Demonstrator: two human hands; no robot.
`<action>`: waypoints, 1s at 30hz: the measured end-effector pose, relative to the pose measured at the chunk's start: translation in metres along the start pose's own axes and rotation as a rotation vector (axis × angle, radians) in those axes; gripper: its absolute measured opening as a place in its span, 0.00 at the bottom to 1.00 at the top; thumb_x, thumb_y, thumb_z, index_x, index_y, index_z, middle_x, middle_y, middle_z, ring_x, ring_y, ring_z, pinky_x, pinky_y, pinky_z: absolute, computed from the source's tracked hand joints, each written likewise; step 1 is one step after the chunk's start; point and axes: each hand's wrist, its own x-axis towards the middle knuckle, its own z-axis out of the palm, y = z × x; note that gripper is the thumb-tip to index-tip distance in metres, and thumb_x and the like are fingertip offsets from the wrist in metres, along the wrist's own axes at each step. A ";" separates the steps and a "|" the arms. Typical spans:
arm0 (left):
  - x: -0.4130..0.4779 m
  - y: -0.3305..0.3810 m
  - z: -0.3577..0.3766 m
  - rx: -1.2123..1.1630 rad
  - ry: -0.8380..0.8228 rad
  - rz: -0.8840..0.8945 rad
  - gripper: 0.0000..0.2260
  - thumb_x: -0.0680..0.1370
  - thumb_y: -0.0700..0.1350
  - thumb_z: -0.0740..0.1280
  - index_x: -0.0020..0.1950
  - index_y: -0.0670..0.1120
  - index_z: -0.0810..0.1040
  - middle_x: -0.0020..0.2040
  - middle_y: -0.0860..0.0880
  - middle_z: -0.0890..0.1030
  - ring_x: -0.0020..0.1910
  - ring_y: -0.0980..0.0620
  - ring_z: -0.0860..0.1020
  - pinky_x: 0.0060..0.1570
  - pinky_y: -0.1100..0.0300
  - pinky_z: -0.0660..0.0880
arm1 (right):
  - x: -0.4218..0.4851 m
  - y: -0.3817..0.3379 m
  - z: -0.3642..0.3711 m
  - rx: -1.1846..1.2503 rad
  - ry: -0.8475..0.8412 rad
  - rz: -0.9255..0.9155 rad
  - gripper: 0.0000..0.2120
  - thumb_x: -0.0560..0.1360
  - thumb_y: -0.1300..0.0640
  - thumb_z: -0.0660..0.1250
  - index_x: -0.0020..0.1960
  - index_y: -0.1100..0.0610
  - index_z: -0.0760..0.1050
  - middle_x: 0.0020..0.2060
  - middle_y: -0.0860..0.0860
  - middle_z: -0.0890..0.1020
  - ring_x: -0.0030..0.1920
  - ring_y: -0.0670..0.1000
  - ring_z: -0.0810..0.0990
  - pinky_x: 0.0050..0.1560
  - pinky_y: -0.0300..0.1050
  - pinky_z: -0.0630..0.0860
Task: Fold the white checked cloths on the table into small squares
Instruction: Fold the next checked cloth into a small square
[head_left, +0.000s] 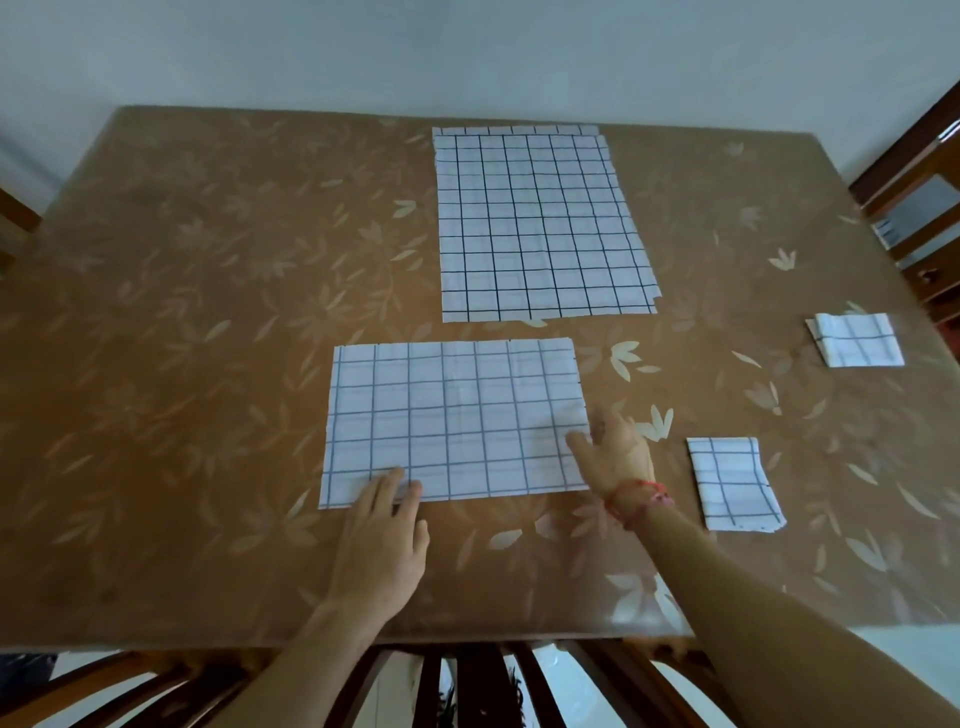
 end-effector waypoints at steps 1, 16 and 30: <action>0.000 -0.001 0.000 -0.010 0.005 0.002 0.20 0.79 0.47 0.66 0.70 0.44 0.73 0.72 0.44 0.69 0.72 0.44 0.65 0.69 0.47 0.68 | 0.012 -0.004 0.000 0.066 0.029 0.014 0.09 0.74 0.54 0.65 0.49 0.59 0.72 0.44 0.54 0.76 0.53 0.58 0.76 0.46 0.44 0.69; -0.002 -0.007 -0.001 -0.058 0.035 0.042 0.19 0.80 0.47 0.64 0.71 0.46 0.72 0.73 0.47 0.68 0.73 0.47 0.63 0.70 0.53 0.66 | 0.057 -0.038 0.005 0.453 -0.040 0.301 0.28 0.65 0.47 0.77 0.56 0.64 0.76 0.48 0.56 0.80 0.50 0.58 0.80 0.50 0.48 0.77; 0.010 -0.012 -0.017 -0.129 -0.004 0.018 0.21 0.81 0.49 0.61 0.74 0.46 0.66 0.78 0.47 0.60 0.77 0.50 0.55 0.74 0.55 0.60 | 0.020 -0.016 -0.011 0.528 0.125 0.206 0.12 0.71 0.55 0.73 0.50 0.61 0.80 0.44 0.55 0.81 0.43 0.53 0.78 0.44 0.44 0.73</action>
